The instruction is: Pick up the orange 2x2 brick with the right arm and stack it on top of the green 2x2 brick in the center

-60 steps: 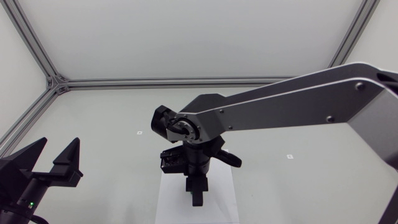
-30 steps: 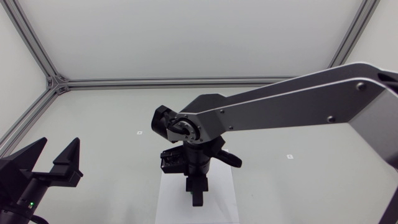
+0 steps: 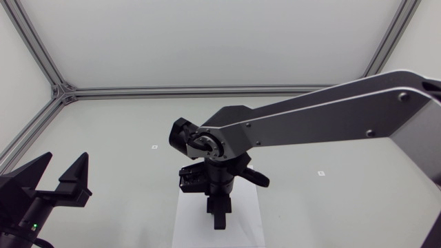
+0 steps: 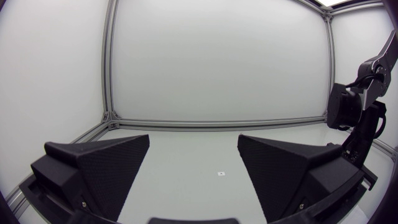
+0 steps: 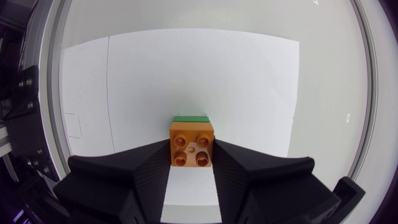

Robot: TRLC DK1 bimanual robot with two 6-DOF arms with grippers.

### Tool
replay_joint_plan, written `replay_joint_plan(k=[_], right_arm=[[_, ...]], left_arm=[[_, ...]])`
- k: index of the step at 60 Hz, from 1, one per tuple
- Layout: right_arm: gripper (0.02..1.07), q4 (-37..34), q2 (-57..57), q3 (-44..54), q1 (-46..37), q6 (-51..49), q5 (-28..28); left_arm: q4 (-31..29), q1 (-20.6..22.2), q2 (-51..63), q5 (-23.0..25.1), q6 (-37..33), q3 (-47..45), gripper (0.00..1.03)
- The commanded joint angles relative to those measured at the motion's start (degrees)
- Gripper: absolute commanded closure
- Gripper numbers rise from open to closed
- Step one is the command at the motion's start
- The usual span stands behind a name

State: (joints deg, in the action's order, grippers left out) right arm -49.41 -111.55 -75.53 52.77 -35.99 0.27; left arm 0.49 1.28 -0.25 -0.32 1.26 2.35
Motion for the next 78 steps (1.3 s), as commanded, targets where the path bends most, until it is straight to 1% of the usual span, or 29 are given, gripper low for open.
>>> replay_joint_plan(k=[1,13,20,23,29,42,49,54,78], right_arm=[[0.92,-0.3,-2.9,2.2,-0.6,1.0,0.3],[0.92,-1.3,-5.0,1.9,-2.2,0.7,0.3],[0.92,-1.7,-7.3,1.8,-4.2,0.0,-0.7],[0.92,-1.4,-7.3,2.4,-4.5,-0.3,-1.8],[0.92,0.5,-5.8,4.4,-4.3,-0.3,-1.9],[0.92,1.0,-4.8,5.8,-1.2,1.4,0.6],[0.92,1.1,-6.1,5.1,-0.6,1.8,2.1],[0.92,0.8,-7.7,4.1,-0.7,1.6,2.2],[0.91,0.5,-4.6,4.4,-1.1,-1.5,-2.2]], left_arm=[[-0.8,-0.2,-0.5,0.2,-0.7,-2.3,0.04],[-0.8,-0.2,-0.5,0.2,-0.7,-2.3,0.04],[-0.8,-0.2,-0.5,0.2,-0.7,-2.3,0.04],[-0.8,-0.2,-0.5,0.2,-0.7,-2.3,0.04],[-0.8,-0.2,-0.5,0.2,-0.7,-2.3,0.04],[-0.8,-0.2,-0.5,0.2,-0.7,-2.3,0.04],[-0.8,-0.2,-0.5,0.2,-0.7,-2.3,0.04],[-0.8,-0.2,-0.5,0.2,-0.7,-2.3,0.04],[-0.8,-0.2,-0.5,0.2,-0.7,-2.3,0.04]])
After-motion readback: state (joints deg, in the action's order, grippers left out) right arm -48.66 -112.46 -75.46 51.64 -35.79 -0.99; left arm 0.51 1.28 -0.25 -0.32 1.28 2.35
